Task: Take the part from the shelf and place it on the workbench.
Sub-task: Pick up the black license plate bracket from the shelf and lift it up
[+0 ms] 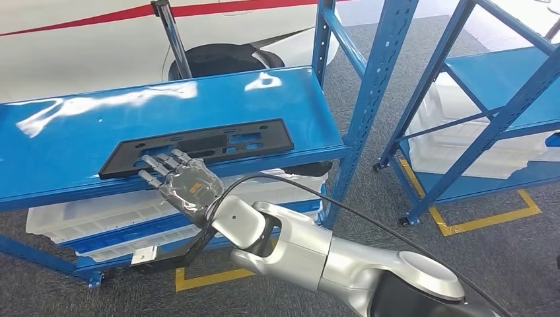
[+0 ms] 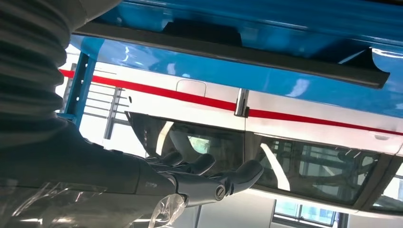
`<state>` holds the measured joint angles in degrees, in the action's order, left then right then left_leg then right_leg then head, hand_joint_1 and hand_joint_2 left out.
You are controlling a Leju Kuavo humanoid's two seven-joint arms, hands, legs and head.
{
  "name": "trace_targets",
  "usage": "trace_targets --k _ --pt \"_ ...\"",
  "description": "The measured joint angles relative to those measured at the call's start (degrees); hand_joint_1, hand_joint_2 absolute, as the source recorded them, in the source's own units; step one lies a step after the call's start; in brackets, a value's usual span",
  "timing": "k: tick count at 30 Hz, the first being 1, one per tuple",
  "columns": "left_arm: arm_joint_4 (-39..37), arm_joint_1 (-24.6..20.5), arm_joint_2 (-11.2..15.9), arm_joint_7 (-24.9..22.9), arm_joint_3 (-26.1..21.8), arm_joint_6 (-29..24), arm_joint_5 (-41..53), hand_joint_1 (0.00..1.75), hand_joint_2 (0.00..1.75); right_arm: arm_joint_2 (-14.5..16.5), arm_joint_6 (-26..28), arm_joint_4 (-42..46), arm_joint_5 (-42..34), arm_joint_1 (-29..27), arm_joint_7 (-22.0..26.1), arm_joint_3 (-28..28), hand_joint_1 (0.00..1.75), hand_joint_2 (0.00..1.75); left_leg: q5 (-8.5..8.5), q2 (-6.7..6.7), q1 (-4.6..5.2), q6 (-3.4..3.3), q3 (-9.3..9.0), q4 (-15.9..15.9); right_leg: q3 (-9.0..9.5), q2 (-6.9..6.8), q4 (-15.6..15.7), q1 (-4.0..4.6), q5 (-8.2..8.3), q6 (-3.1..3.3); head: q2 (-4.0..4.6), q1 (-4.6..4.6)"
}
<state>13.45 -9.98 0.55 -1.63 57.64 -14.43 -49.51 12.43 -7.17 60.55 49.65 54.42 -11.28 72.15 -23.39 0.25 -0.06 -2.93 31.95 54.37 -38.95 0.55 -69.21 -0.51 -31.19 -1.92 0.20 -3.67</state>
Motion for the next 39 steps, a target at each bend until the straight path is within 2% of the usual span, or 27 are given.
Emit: trace_targets --k 1,2,3,5,7,8,11,13,15,16,17,18,19,20,21,22,23,26,28,29,31,32,33,34,36,37,39 --pt "0.00 0.03 -0.01 0.00 0.01 0.02 0.00 0.00 0.00 -0.03 0.00 -0.13 -0.01 -0.09 0.00 0.08 0.00 1.75 -0.24 0.02 0.09 -0.20 -0.30 0.00 -2.10 0.00 -3.25 0.01 -0.68 0.02 0.00 0.00" --pt "-0.01 0.08 -0.02 0.00 0.01 0.02 0.00 0.00 0.00 -0.05 0.00 -0.26 -0.01 -0.16 0.00 0.14 0.00 1.75 -0.52 0.08 0.15 -0.31 -0.62 0.02 -3.33 0.00 -4.53 0.03 -0.28 0.06 0.00 0.00" --pt "-0.01 0.13 -0.03 -0.01 0.02 0.03 0.00 0.00 0.00 -0.07 0.00 -0.36 -0.02 -0.22 0.00 0.20 0.00 1.75 -0.83 0.16 0.19 -0.31 -1.02 0.03 -3.44 -0.01 -3.47 0.04 1.24 0.14 0.00 0.00" --pt "0.00 0.14 -0.04 -0.01 0.02 0.03 0.00 0.00 0.00 -0.08 0.00 -0.43 -0.02 -0.23 0.00 0.24 0.00 1.75 -1.57 0.33 0.20 -0.04 -1.91 0.06 -0.61 -0.09 4.28 0.04 6.05 0.48 0.00 0.01" --pt "0.00 0.05 -0.05 -0.01 0.01 0.03 0.00 0.00 0.00 -0.04 0.01 -0.45 -0.03 -0.18 0.01 0.27 0.00 1.75 -2.36 0.40 0.46 0.48 -2.43 0.20 2.29 -0.18 10.94 0.12 8.53 0.80 0.00 0.01" --pt "0.00 0.02 -0.06 -0.01 0.00 0.03 -0.01 0.00 0.00 -0.01 0.01 -0.48 -0.06 -0.16 0.02 0.29 0.00 1.75 -2.63 0.39 0.56 0.75 -2.49 0.20 2.84 -0.15 12.21 0.22 8.61 0.96 0.00 -0.01" --pt "0.01 -0.04 -0.05 0.00 0.02 0.03 -0.01 0.00 0.00 0.07 -0.13 -0.51 -0.37 -0.06 0.05 0.33 0.00 1.75 -3.38 0.24 0.46 1.50 -2.51 0.43 3.14 0.07 12.61 0.21 8.13 1.58 0.00 -0.04" --pt "0.01 -0.10 -0.09 0.02 0.02 0.03 -0.01 0.00 0.00 0.11 -0.49 -0.51 -0.66 0.15 0.05 0.34 0.00 1.75 -5.29 0.16 0.17 2.19 -0.75 4.21 3.58 0.08 12.80 -0.10 7.85 2.08 0.00 -0.16" --pt "0.02 -0.10 -0.15 0.03 0.02 0.03 0.01 0.00 0.00 0.12 -1.01 -0.54 -0.98 0.25 0.05 0.39 0.00 1.75 -8.17 0.13 -0.26 2.92 3.81 12.36 3.96 0.01 12.79 -0.21 7.40 2.47 0.00 -0.27" --pt "0.02 -0.04 -0.19 0.04 0.02 0.03 0.02 0.00 0.00 0.12 -1.23 -0.58 -1.16 0.21 0.06 0.46 0.00 1.75 -8.98 0.12 -0.48 3.25 6.22 16.04 4.18 -0.03 12.79 -0.17 7.15 2.52 0.00 -0.32" --pt "0.02 0.05 -0.24 0.04 0.02 0.03 0.03 0.00 0.00 0.11 -1.42 -0.64 -1.30 0.14 0.07 0.52 0.00 1.75 -8.71 0.10 -0.70 3.46 7.85 17.87 4.47 -0.02 12.78 -0.15 6.87 2.49 0.00 -0.36" --pt "0.02 0.12 -0.29 0.04 0.02 0.03 0.05 0.00 0.00 0.11 -1.53 -0.74 -1.42 0.08 0.08 0.59 0.00 1.75 -7.28 0.08 -0.87 3.58 8.37 17.39 4.85 -0.02 12.78 -0.06 6.56 2.38 0.00 -0.40" --pt "0.02 0.14 -0.31 0.04 0.02 0.02 0.08 0.00 0.00 0.11 -1.59 -0.83 -1.51 0.07 0.10 0.64 0.00 1.75 -4.76 0.07 -0.99 3.56 7.67 14.40 5.35 0.07 12.78 -0.04 6.23 2.21 0.00 -0.42" --pt "0.02 0.13 -0.31 0.04 0.02 0.02 0.10 0.00 0.00 0.11 -1.61 -0.90 -1.58 0.06 0.13 0.68 0.00 1.75 -1.85 0.05 -1.05 3.43 6.22 9.92 5.88 0.10 12.81 -0.07 5.85 2.04 0.00 -0.42" --pt "0.02 0.10 -0.31 0.04 0.02 0.01 0.13 0.00 0.00 0.11 -1.62 -0.96 -1.60 0.08 0.18 0.70 0.00 1.75 0.21 0.07 -0.89 3.27 4.59 5.90 6.33 0.11 12.84 0.02 5.52 1.83 0.00 -0.41" --pt "0.02 0.06 -0.31 0.04 0.01 0.00 0.14 0.00 0.00 0.11 -1.62 -0.99 -1.62 0.09 0.25 0.73 0.00 1.75 1.38 0.06 -0.69 3.02 3.25 2.71 6.60 0.14 12.87 0.08 5.25 1.63 0.00 -0.42" --pt "0.02 0.04 -0.32 0.04 0.01 0.00 0.15 0.00 0.00 0.11 -1.62 -1.02 -1.62 0.08 0.32 0.77 0.00 1.75 1.62 0.06 -0.48 2.79 2.47 1.06 6.72 0.16 12.91 0.14 5.07 1.43 0.00 -0.42" --pt "0.02 0.04 -0.37 0.04 0.02 0.01 0.15 0.00 0.00 0.16 -1.62 -1.18 -1.66 0.09 0.50 0.96 0.00 1.75 0.99 0.03 -0.20 1.91 1.69 0.23 6.96 0.13 13.01 0.06 4.64 0.69 0.00 -0.39" --pt "0.01 0.01 -0.36 0.05 0.01 -0.03 0.15 0.00 0.00 0.24 -1.69 -1.22 -1.70 0.22 0.63 1.07 0.00 1.75 0.82 -0.01 -0.41 1.15 0.72 -0.39 5.88 0.00 9.94 0.03 3.01 0.32 0.00 -0.31" --pt "0.00 -0.03 -0.35 0.06 0.00 -0.07 0.15 0.00 0.00 0.27 -1.83 -1.23 -1.75 0.25 0.69 1.13 0.00 1.75 0.67 -0.04 -0.50 0.77 0.20 -0.61 4.33 -0.05 6.65 0.02 1.63 0.25 0.00 -0.26" --pt "0.00 -0.10 -0.32 0.06 -0.01 -0.14 0.15 0.00 0.00 0.22 -2.65 -1.33 -2.11 0.22 0.79 1.33 0.00 1.75 0.15 -0.03 -0.42 0.32 -0.45 -0.64 -0.45 -0.06 -1.57 0.03 -0.89 0.20 0.00 -0.21" --pt "0.01 -0.06 -0.35 0.06 -0.01 -0.14 0.15 0.00 0.00 0.19 -3.22 -1.42 -2.38 0.16 0.84 1.45 0.00 1.75 -0.11 0.02 -0.40 0.25 -0.74 -0.64 -2.31 -0.06 -4.03 0.03 -1.07 0.17 0.00 -0.21" --pt "0.01 0.00 -0.38 0.06 -0.01 -0.13 0.15 0.00 0.00 0.15 -3.88 -1.55 -2.65 0.12 0.93 1.59 0.00 1.75 -0.42 0.08 -0.40 0.29 -1.07 -0.62 -3.27 -0.07 -4.41 0.02 -0.15 0.17 0.00 -0.20" --pt "0.02 0.05 -0.41 0.06 0.00 -0.13 0.15 0.00 0.00 0.14 -4.41 -1.66 -2.85 0.11 1.03 1.74 0.00 1.75 -0.76 0.17 -0.43 0.42 -1.47 -0.59 -2.88 -0.09 -2.21 -0.02 1.84 0.20 0.00 -0.19" --pt "0.01 0.06 -0.43 0.06 -0.01 -0.13 0.16 0.00 0.00 0.14 -5.17 -1.86 -3.29 0.12 1.28 2.06 0.00 1.75 -1.67 0.29 -0.39 0.97 -2.20 -0.35 0.23 -0.24 5.99 -0.12 6.54 0.27 0.00 -0.16" --pt "0.01 0.01 -0.43 0.06 -0.01 -0.13 0.17 0.00 0.00 0.20 -5.43 -1.96 -3.56 0.13 1.40 2.22 0.00 1.75 -2.15 0.31 -0.25 1.30 -2.36 -0.15 1.59 -0.29 9.29 -0.16 7.88 0.40 -0.01 -0.16" --pt "-0.01 -0.06 -0.42 0.05 -0.01 -0.13 0.22 0.00 0.00 0.30 -5.92 -2.21 -4.15 0.13 1.73 2.56 0.00 1.75 -2.76 0.29 0.00 1.77 -2.37 0.03 2.56 -0.25 11.81 -0.05 8.12 0.85 -0.01 -0.18"
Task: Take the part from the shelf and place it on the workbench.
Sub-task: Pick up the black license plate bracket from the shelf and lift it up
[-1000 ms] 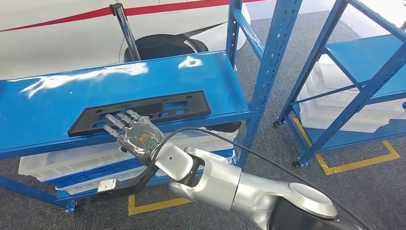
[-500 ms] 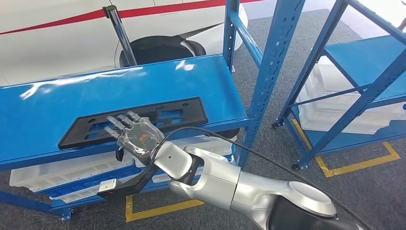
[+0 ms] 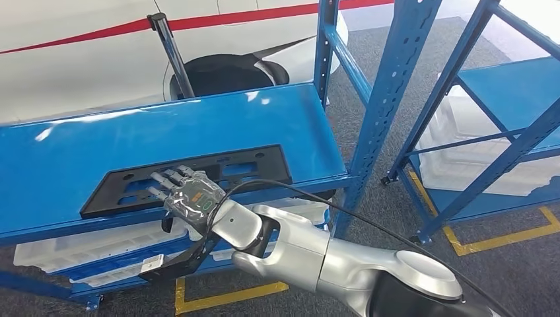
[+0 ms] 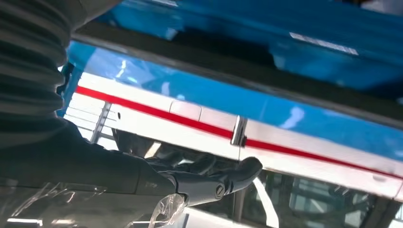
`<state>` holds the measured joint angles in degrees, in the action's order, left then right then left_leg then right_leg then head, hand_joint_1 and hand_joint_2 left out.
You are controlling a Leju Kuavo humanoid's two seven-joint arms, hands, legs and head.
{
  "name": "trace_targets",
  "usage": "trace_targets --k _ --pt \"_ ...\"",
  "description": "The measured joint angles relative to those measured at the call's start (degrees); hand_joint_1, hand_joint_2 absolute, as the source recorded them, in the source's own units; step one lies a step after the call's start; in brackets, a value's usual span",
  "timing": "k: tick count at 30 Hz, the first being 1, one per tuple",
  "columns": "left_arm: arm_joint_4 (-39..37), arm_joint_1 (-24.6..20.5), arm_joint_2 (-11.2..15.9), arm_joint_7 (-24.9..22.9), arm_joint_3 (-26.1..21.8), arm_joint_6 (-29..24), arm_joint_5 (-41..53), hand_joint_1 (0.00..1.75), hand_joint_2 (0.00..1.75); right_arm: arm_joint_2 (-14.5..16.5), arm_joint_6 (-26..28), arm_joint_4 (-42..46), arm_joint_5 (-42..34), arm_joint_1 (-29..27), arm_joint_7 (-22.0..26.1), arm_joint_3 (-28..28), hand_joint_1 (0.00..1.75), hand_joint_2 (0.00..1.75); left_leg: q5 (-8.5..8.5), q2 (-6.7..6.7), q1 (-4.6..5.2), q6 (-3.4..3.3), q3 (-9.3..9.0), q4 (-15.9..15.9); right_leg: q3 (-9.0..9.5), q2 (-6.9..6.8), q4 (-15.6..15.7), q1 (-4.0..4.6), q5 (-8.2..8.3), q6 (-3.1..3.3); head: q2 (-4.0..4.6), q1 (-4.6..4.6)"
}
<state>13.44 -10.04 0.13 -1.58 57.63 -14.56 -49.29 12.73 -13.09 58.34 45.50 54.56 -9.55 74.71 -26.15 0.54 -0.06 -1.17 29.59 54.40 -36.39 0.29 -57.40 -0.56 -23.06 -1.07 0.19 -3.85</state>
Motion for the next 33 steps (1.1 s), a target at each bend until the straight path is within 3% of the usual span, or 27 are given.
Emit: trace_targets --k 2,4,7,8,9,10,12,14,17,20,21,23,24,25,26,28,29,31,33 --pt "0.01 0.01 0.01 -0.01 0.01 0.00 0.10 0.00 0.00 0.10 -0.58 -0.28 -0.61 0.02 0.33 0.35 0.00 1.75 -0.37 -0.07 -0.14 0.26 -0.07 0.08 0.02 0.13 0.14 0.02 -0.31 0.64 0.01 -0.02" --pt "0.02 -0.01 -0.02 -0.01 0.01 0.01 0.29 0.00 0.00 0.23 -1.16 -0.55 -1.24 0.14 0.63 0.61 0.00 1.75 -1.81 -0.17 -0.34 0.73 1.03 2.87 0.40 0.17 0.23 -0.11 -0.60 1.23 0.01 -0.09" --pt "0.02 -0.01 -0.04 -0.02 0.01 0.00 0.54 0.00 0.00 0.40 -1.80 -0.74 -2.04 0.21 0.96 1.09 0.00 1.75 -5.85 -0.23 -0.45 1.35 7.31 14.41 1.05 0.19 0.25 0.08 -1.26 1.76 0.01 -0.19" --pt "0.02 0.04 -0.04 -0.03 0.01 0.00 0.58 0.00 0.00 0.43 -1.94 -0.82 -2.20 0.19 1.02 1.32 0.00 1.75 -6.24 -0.23 -0.44 1.35 9.37 17.31 1.29 0.26 0.24 0.18 -1.52 1.82 0.01 -0.20" --pt "0.02 0.11 -0.04 -0.04 0.01 0.00 0.62 0.00 0.00 0.43 -2.01 -0.91 -2.38 0.18 1.06 1.56 0.00 1.75 -5.48 -0.23 -0.40 1.23 10.48 18.02 1.62 0.37 0.24 0.26 -1.80 1.88 0.01 -0.20" --pt "0.02 0.17 -0.03 -0.05 0.01 0.00 0.66 0.00 0.00 0.44 -2.05 -0.99 -2.54 0.19 1.10 1.78 0.00 1.75 -3.79 -0.23 -0.34 1.03 10.61 16.69 2.02 0.48 0.24 0.36 -2.09 1.90 0.01 -0.21" --pt "0.00 0.17 -0.01 -0.05 0.01 0.00 0.73 0.00 0.00 0.59 -2.07 -1.05 -2.77 0.30 1.19 2.08 0.00 1.75 1.42 -0.22 -0.02 0.21 8.05 8.66 3.09 0.65 0.33 0.46 -2.73 1.96 0.01 -0.20" --pt "0.00 0.11 0.02 -0.05 0.01 0.01 0.73 0.00 0.00 0.75 -2.06 -1.09 -2.87 0.45 1.25 2.26 0.00 1.75 4.21 -0.22 0.51 -0.80 5.43 2.20 3.81 0.79 0.52 0.52 -3.25 1.77 0.01 -0.19" --pt "0.00 -0.04 0.04 -0.07 0.01 0.00 0.66 0.00 0.00 0.79 -2.06 -1.12 -2.88 0.53 1.25 2.44 0.00 1.75 3.86 -0.23 0.97 -1.66 4.57 0.45 4.00 0.81 0.84 0.40 -3.54 1.22 0.01 -0.21" --pt "0.00 0.05 0.02 -0.06 0.01 0.01 0.62 0.00 0.00 0.95 -2.04 -1.13 -2.88 0.71 1.24 2.64 0.00 1.75 4.06 -0.33 0.45 -1.88 2.68 -1.45 3.97 0.63 -0.38 0.57 -4.55 0.67 0.00 -0.14" --pt "0.00 0.03 0.02 -0.05 0.01 0.01 0.63 0.00 0.00 0.99 -2.03 -1.14 -2.88 0.82 1.24 2.68 0.00 1.75 4.03 -0.39 0.24 -1.91 1.94 -2.02 2.98 0.58 -2.66 0.58 -5.59 0.49 0.00 -0.09" --pt "0.00 -0.09 0.03 -0.05 -0.01 0.05 0.63 0.00 0.00 0.99 -2.01 -1.15 -2.95 0.88 1.32 2.89 0.00 1.75 3.51 -0.41 0.18 -2.02 1.15 -2.19 -1.21 0.52 -10.13 0.36 -8.29 0.06 0.01 -0.01" --pt "0.00 -0.09 0.02 -0.05 -0.01 0.09 0.66 0.00 0.00 0.98 -2.02 -1.17 -3.10 0.81 1.45 3.05 0.00 1.75 3.16 -0.37 0.14 -1.94 0.85 -2.13 -3.38 0.50 -13.34 0.22 -9.01 -0.19 0.01 0.00" --pt "0.00 -0.03 0.01 -0.05 0.00 0.14 0.68 0.00 0.00 0.99 -2.04 -1.19 -3.30 0.72 1.65 3.24 0.00 1.75 2.78 -0.33 0.04 -1.79 0.53 -2.03 -4.79 0.47 -14.80 0.08 -8.71 -0.44 0.01 0.01" --pt "0.00 0.04 -0.01 -0.05 0.01 0.18 0.70 0.00 0.00 1.03 -2.14 -1.20 -3.55 0.68 1.91 3.43 0.00 1.75 2.34 -0.26 -0.12 -1.54 0.19 -1.86 -5.01 0.41 -13.94 -0.07 -7.25 -0.69 0.01 0.01" --pt "0.00 0.10 -0.04 -0.05 0.01 0.18 0.71 0.00 0.00 1.19 -2.65 -1.21 -4.24 0.67 2.56 3.74 0.00 1.75 1.08 -0.15 -0.60 -0.80 -0.50 -1.05 -2.50 0.23 -7.06 -0.47 -2.76 -1.30 0.01 0.01" --pt "0.00 0.02 -0.01 -0.05 0.01 0.19 0.67 0.00 0.00 1.31 -2.96 -1.20 -4.60 0.67 2.86 3.91 0.00 1.75 0.38 -0.12 -0.64 -0.30 -0.50 -0.43 -1.15 0.20 -4.00 -0.57 -1.43 -1.53 0.01 0.05" --pt "0.00 -0.14 0.04 0.03 -0.01 0.44 0.59 0.00 0.00 1.71 -3.48 -1.19 -5.19 0.68 3.38 4.37 0.00 1.75 -0.69 -0.09 -0.62 0.43 -0.06 0.74 -0.15 0.36 -1.68 -0.52 -1.29 -1.06 0.00 0.10" --pt "0.00 -0.21 0.07 0.35 -0.03 1.04 0.50 0.00 0.00 2.19 -3.79 -1.20 -5.57 0.63 3.86 5.09 0.00 1.75 -1.15 -0.10 -0.62 0.70 0.22 1.09 -0.39 0.56 -1.87 -0.45 -1.76 -0.02 -0.01 0.04"
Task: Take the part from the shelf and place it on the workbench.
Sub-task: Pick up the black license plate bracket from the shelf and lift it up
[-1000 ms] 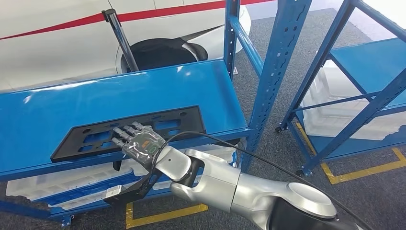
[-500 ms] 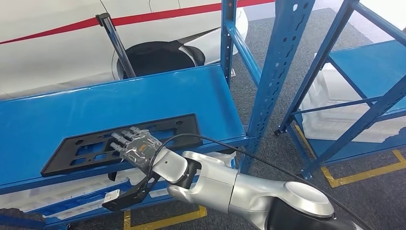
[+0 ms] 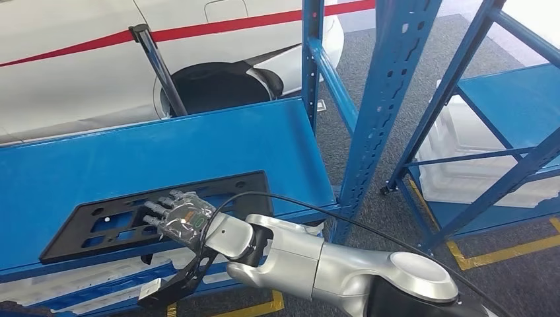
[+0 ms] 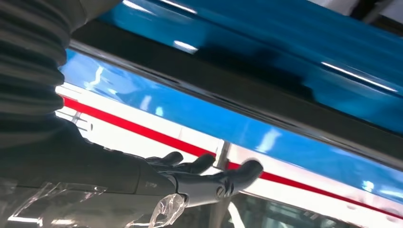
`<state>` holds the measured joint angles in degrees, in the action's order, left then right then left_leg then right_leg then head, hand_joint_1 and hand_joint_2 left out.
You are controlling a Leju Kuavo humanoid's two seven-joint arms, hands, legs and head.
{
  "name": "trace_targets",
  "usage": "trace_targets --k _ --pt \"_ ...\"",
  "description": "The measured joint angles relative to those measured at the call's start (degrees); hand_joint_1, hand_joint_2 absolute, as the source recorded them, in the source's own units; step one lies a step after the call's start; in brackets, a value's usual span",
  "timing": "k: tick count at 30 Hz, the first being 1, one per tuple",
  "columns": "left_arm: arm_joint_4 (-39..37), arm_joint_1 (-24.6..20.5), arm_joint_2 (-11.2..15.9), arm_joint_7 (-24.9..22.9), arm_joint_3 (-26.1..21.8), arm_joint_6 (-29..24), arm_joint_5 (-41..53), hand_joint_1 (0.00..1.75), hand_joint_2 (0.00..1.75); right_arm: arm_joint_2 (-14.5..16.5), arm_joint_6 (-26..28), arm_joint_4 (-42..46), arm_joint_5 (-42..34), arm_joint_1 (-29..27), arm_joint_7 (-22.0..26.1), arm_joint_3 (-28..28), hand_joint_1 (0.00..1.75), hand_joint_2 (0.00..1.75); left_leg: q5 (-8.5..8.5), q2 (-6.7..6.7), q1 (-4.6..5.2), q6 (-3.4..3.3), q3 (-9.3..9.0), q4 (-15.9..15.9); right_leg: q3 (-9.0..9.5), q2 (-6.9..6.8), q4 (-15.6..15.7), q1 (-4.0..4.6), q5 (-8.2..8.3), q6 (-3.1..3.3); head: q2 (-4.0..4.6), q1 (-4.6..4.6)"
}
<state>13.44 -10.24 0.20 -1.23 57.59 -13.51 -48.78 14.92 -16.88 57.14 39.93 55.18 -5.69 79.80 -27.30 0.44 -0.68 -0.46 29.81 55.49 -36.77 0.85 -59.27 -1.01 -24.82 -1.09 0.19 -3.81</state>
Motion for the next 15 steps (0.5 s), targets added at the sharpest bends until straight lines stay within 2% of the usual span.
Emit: trace_targets --k 2,3,4,6,7,8,9,11,12,13,15 --pt "0.00 -0.07 -0.07 0.44 -0.02 0.48 0.00 0.00 0.00 0.41 -0.13 -0.04 -0.24 -0.19 0.50 0.67 0.00 1.75 -1.02 -0.08 -0.15 0.30 0.54 1.45 0.11 0.06 0.06 -0.05 -0.20 0.51 0.01 -0.17" --pt "0.00 -0.15 -0.10 0.58 -0.02 0.59 0.03 0.00 0.00 0.57 -0.14 -0.07 -0.31 -0.30 0.73 0.92 0.00 1.75 -2.16 -0.13 -0.22 0.50 1.70 3.83 0.21 0.07 0.09 -0.10 -0.29 0.66 0.01 -0.26" --pt "0.00 -0.23 -0.13 0.67 -0.02 0.62 0.04 0.00 0.00 0.74 -0.15 -0.10 -0.35 -0.44 0.88 1.14 0.00 1.75 -3.51 -0.17 -0.21 0.66 3.44 7.18 0.31 0.06 0.12 -0.02 -0.41 0.81 0.01 -0.35" --pt "0.00 -0.27 -0.13 0.71 -0.02 0.68 0.04 0.00 0.00 0.90 -0.15 -0.26 -0.37 -0.85 1.03 1.61 0.00 1.75 -5.81 -0.19 -0.17 0.74 8.18 14.98 0.52 0.09 0.12 0.17 -0.69 1.09 0.01 -0.43" --pt "0.00 -0.24 -0.13 0.71 -0.02 0.72 0.04 0.00 0.00 0.94 -0.15 -0.36 -0.37 -1.10 1.04 1.85 0.00 1.75 -5.77 -0.19 -0.11 0.60 9.85 17.00 0.70 0.12 0.12 0.31 -0.85 1.26 0.01 -0.43" --pt "0.00 -0.21 -0.13 0.71 -0.02 0.78 0.04 0.00 0.00 0.98 -0.15 -0.45 -0.37 -1.30 1.06 2.08 0.00 1.75 -4.70 -0.19 0.01 0.32 10.59 17.01 0.96 0.18 0.13 0.48 -1.04 1.39 0.01 -0.44" --pt "0.00 -0.20 -0.13 0.71 -0.02 0.84 0.04 0.00 0.00 1.04 -0.15 -0.51 -0.37 -1.41 1.06 2.26 0.00 1.75 -2.57 -0.17 0.21 -0.17 10.06 14.52 1.32 0.26 0.16 0.66 -1.22 1.51 0.01 -0.44" --pt "-0.02 -0.25 -0.06 0.71 -0.02 0.91 0.04 0.00 0.00 1.27 -0.14 -0.57 -0.37 -1.43 1.07 2.44 0.00 1.75 2.14 -0.18 0.95 -1.84 7.17 6.67 2.05 0.39 0.37 0.87 -1.56 1.65 0.01 -0.41" --pt "-0.03 -0.32 -0.02 0.72 -0.03 0.93 0.04 0.00 0.00 1.38 -0.13 -0.59 -0.38 -1.40 1.09 2.49 0.00 1.75 3.56 -0.23 1.36 -2.64 5.82 3.54 2.29 0.44 0.55 0.85 -1.64 1.63 0.01 -0.39" --pt "-0.05 -0.41 0.03 0.72 -0.03 0.93 0.04 0.00 0.00 1.45 -0.11 -0.63 -0.43 -1.38 1.16 2.57 0.00 1.75 4.13 -0.27 1.67 -3.23 4.97 1.70 2.39 0.48 0.70 0.75 -1.69 1.55 0.01 -0.39" --pt "-0.07 -0.49 0.04 0.74 -0.06 0.90 0.04 0.00 0.00 1.60 -0.06 -0.76 -0.67 -1.35 1.46 2.80 0.00 1.75 4.14 -0.30 2.02 -3.57 4.23 0.36 2.61 0.51 1.08 0.62 -1.65 1.22 0.01 -0.43"
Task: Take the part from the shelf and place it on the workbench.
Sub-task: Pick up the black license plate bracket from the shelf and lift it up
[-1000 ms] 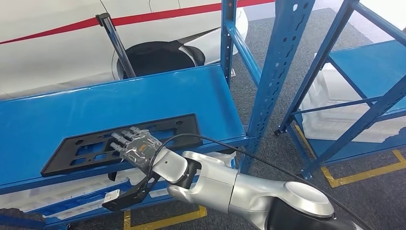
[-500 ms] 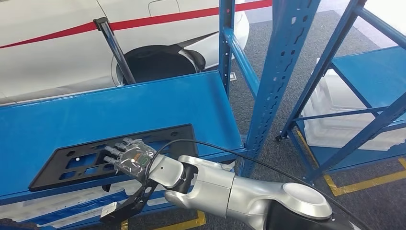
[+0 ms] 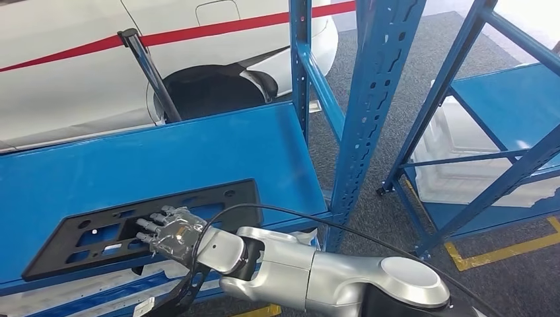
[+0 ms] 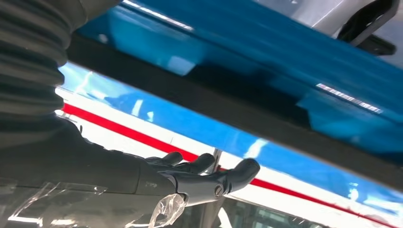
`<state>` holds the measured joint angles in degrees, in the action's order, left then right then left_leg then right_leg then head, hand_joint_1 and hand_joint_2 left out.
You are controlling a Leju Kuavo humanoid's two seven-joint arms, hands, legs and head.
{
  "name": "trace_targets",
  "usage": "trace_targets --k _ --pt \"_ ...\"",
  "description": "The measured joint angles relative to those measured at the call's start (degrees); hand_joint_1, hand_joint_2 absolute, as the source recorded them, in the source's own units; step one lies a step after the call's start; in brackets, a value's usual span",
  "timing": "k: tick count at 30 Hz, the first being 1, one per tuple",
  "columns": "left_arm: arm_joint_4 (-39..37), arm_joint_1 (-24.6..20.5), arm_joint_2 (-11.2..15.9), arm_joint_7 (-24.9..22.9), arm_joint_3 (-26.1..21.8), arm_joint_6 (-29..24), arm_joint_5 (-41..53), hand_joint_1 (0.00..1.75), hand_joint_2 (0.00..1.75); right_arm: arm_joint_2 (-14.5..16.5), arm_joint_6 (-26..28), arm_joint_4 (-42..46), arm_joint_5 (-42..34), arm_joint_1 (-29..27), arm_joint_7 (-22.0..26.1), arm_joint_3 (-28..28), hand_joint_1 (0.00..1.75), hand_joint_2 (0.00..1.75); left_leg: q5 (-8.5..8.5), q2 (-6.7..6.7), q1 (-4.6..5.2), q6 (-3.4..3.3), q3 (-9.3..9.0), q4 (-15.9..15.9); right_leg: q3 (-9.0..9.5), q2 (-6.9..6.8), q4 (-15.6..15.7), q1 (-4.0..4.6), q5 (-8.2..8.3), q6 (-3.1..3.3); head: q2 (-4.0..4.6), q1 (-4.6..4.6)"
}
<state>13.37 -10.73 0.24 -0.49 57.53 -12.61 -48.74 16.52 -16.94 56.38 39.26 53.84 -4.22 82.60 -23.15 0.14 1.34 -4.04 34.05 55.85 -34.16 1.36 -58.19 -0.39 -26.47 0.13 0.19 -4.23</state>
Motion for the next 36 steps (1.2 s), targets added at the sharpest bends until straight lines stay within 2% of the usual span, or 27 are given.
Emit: trace_targets --k 2,3,4,6,7,8,9,11,13,16,18,19,21,22,23,24,25,27,28,29,31,33,34,36 --pt "-0.01 0.06 -0.02 0.07 -0.03 -0.10 0.02 0.00 0.00 0.22 0.10 -0.22 -0.28 -0.01 0.36 0.21 0.00 1.75 0.47 -0.05 -0.38 0.30 -1.01 -1.52 0.17 -0.18 -0.43 0.13 -0.52 -0.39 0.00 -0.01" --pt "-0.01 0.06 -0.04 0.11 -0.04 -0.19 0.04 0.00 0.00 0.30 0.15 -0.35 -0.41 0.02 0.51 0.33 0.00 1.75 0.72 -0.08 -0.67 0.45 -1.59 -2.27 -0.37 -0.29 -1.98 0.22 -1.52 -0.64 0.00 0.01" --pt "-0.02 0.04 -0.07 0.15 -0.05 -0.25 0.07 0.00 0.00 0.32 0.19 -0.52 -0.55 0.01 0.62 0.48 0.00 1.75 0.89 -0.13 -0.98 0.63 -2.04 -2.75 -1.51 -0.41 -4.59 0.22 -2.96 -0.85 0.01 0.05" --pt "-0.02 0.00 -0.12 0.16 -0.05 -0.36 0.13 0.00 0.00 0.33 0.21 -0.89 -0.79 -0.10 0.73 0.89 0.00 1.75 0.84 -0.13 -1.22 0.65 -2.25 -2.83 -5.24 -0.47 -11.91 0.03 -6.14 -1.38 0.01 0.11" --pt "-0.02 0.04 -0.15 0.16 -0.05 -0.38 0.15 0.00 0.00 0.33 0.22 -1.07 -0.87 -0.23 0.73 1.09 0.00 1.75 0.78 -0.11 -1.38 0.73 -2.27 -2.80 -6.68 -0.49 -14.40 -0.14 -6.72 -1.67 0.01 0.13" --pt "-0.02 0.10 -0.18 0.16 -0.05 -0.39 0.17 0.00 0.00 0.33 0.22 -1.26 -0.93 -0.32 0.71 1.31 0.00 1.75 0.67 -0.05 -1.60 0.91 -2.29 -2.72 -7.22 -0.56 -14.98 -0.35 -6.24 -2.02 0.01 0.14" --pt "-0.02 0.16 -0.21 0.16 -0.05 -0.40 0.20 0.00 0.00 0.33 0.22 -1.43 -1.01 -0.35 0.68 1.49 0.00 1.75 0.51 0.02 -1.87 1.22 -2.31 -2.54 -6.52 -0.66 -13.16 -0.60 -4.72 -2.38 0.01 0.14" --pt "-0.02 0.20 -0.22 0.16 -0.05 -0.40 0.23 0.00 0.00 0.33 0.23 -1.72 -1.25 -0.31 0.58 1.75 0.00 1.75 -0.18 0.17 -2.32 2.26 -2.18 -1.61 -3.03 -0.85 -5.88 -1.10 -1.11 -3.15 0.01 0.15" --pt "-0.02 0.15 -0.17 0.11 -0.07 -0.41 0.25 0.00 0.00 0.53 0.28 -1.91 -1.44 -0.25 0.43 1.86 0.00 1.75 -1.06 0.23 -2.40 3.22 -1.71 -0.28 -0.93 -0.66 -1.45 -1.27 0.23 -2.91 0.01 0.11" --pt "-0.02 0.32 -0.15 -0.14 -0.09 -0.48 0.23 0.00 0.00 0.76 0.36 -2.18 -1.63 -0.20 0.20 1.92 0.00 1.75 -1.43 0.24 -2.57 3.59 -1.44 0.23 -0.94 -0.36 -1.03 -1.13 0.25 -1.60 0.01 0.02" --pt "-0.02 0.39 -0.18 -0.32 -0.09 -0.54 0.26 0.00 0.00 0.87 0.39 -2.30 -1.83 -0.13 0.12 1.95 0.00 1.75 -2.95 0.17 -2.77 3.81 -0.52 2.49 -0.99 -0.35 -0.96 -1.22 0.40 -1.13 0.01 -0.05" --pt "-0.02 0.38 -0.19 -0.38 -0.09 -0.57 0.29 0.00 0.00 0.92 0.40 -2.35 -1.91 -0.10 0.12 1.96 0.00 1.75 -4.54 0.14 -2.81 3.97 0.70 5.34 -1.00 -0.38 -0.93 -1.25 0.45 -1.03 0.01 -0.08" --pt "-0.02 0.41 -0.20 -0.48 -0.09 -0.69 0.33 0.00 0.00 0.95 0.40 -2.48 -1.99 -0.06 0.12 2.03 0.00 1.75 -8.08 0.11 -2.80 4.17 4.30 13.14 -1.06 -0.45 -0.92 -1.18 0.44 -0.95 0.01 -0.11" --pt "-0.02 0.49 -0.20 -0.49 -0.09 -0.74 0.34 0.00 0.00 0.96 0.39 -2.57 -2.04 -0.05 0.10 2.11 0.00 1.75 -9.04 0.11 -2.78 4.16 5.85 16.26 -1.07 -0.47 -0.92 -1.12 0.43 -0.94 0.01 -0.13" --pt "-0.02 0.56 -0.20 -0.49 -0.09 -0.78 0.33 0.00 0.00 0.96 0.38 -2.67 -2.13 -0.06 0.05 2.21 0.00 1.75 -9.10 0.12 -2.76 4.04 6.63 17.62 -1.07 -0.47 -0.92 -1.06 0.41 -0.92 0.01 -0.13" --pt "-0.02 0.61 -0.20 -0.49 -0.09 -0.80 0.33 0.00 0.00 0.99 0.37 -2.77 -2.31 -0.04 -0.04 2.29 0.00 1.75 -7.96 0.12 -2.70 3.81 6.21 16.41 -1.04 -0.42 -0.92 -1.02 0.40 -0.91 0.01 -0.14" --pt "-0.02 0.62 -0.21 -0.49 -0.09 -0.80 0.35 0.00 0.00 1.04 0.37 -2.87 -2.51 0.01 -0.15 2.34 0.00 1.75 -6.06 0.12 -2.59 3.48 4.78 13.08 -0.99 -0.35 -0.91 -0.99 0.39 -0.90 0.01 -0.14" --pt "-0.02 0.53 -0.20 -0.49 -0.09 -0.79 0.39 0.00 0.00 1.20 0.37 -3.06 -3.02 0.25 -0.37 2.34 0.00 1.75 -2.37 0.12 -2.10 2.68 0.95 4.48 -0.91 -0.22 -0.79 -0.99 0.40 -0.96 0.01 -0.14" --pt "-0.02 0.46 -0.18 -0.49 -0.09 -0.79 0.41 0.00 0.00 1.27 0.37 -3.18 -3.27 0.37 -0.42 2.33 0.00 1.75 -1.45 0.12 -1.76 2.38 -0.22 1.78 -0.90 -0.19 -0.66 -1.04 0.44 -1.09 0.01 -0.14" --pt "-0.02 0.41 -0.16 -0.49 -0.09 -0.79 0.43 0.00 0.00 1.30 0.36 -3.33 -3.58 0.45 -0.46 2.33 0.00 1.75 -1.16 0.12 -1.45 2.21 -0.74 0.45 -0.88 -0.20 -0.50 -1.10 0.48 -1.29 0.01 -0.14" --pt "-0.02 0.43 -0.15 -0.49 -0.09 -0.79 0.44 0.00 0.00 1.31 0.30 -3.66 -4.36 0.56 -0.54 2.30 0.00 1.75 -0.98 0.14 -1.11 2.11 -0.95 -0.12 -0.63 -0.25 0.03 -1.19 0.65 -1.92 0.01 -0.15" --pt "-0.02 0.49 -0.20 -0.50 -0.09 -0.79 0.46 0.00 0.00 1.29 0.12 -3.99 -5.36 0.83 -0.80 2.16 0.00 1.75 -0.46 0.08 -1.31 2.01 -1.65 -1.17 -0.77 -0.44 -0.86 -1.09 -0.19 -2.41 0.01 -0.07" --pt "-0.02 0.48 -0.21 -0.50 -0.09 -0.79 0.49 0.00 0.00 1.27 -0.01 -4.17 -5.87 1.02 -0.96 2.09 0.00 1.75 -0.21 0.03 -1.43 1.91 -2.02 -1.68 -1.57 -0.54 -2.83 -0.99 -1.42 -2.51 0.01 -0.02" --pt "-0.02 0.45 -0.21 -0.51 -0.10 -0.79 0.63 0.00 0.00 1.23 -0.18 -4.64 -6.83 1.23 -1.29 1.98 0.00 1.75 -0.15 -0.07 -1.40 1.64 -2.28 -1.96 -4.93 -0.68 -10.07 -0.82 -4.96 -2.41 0.01 0.07"
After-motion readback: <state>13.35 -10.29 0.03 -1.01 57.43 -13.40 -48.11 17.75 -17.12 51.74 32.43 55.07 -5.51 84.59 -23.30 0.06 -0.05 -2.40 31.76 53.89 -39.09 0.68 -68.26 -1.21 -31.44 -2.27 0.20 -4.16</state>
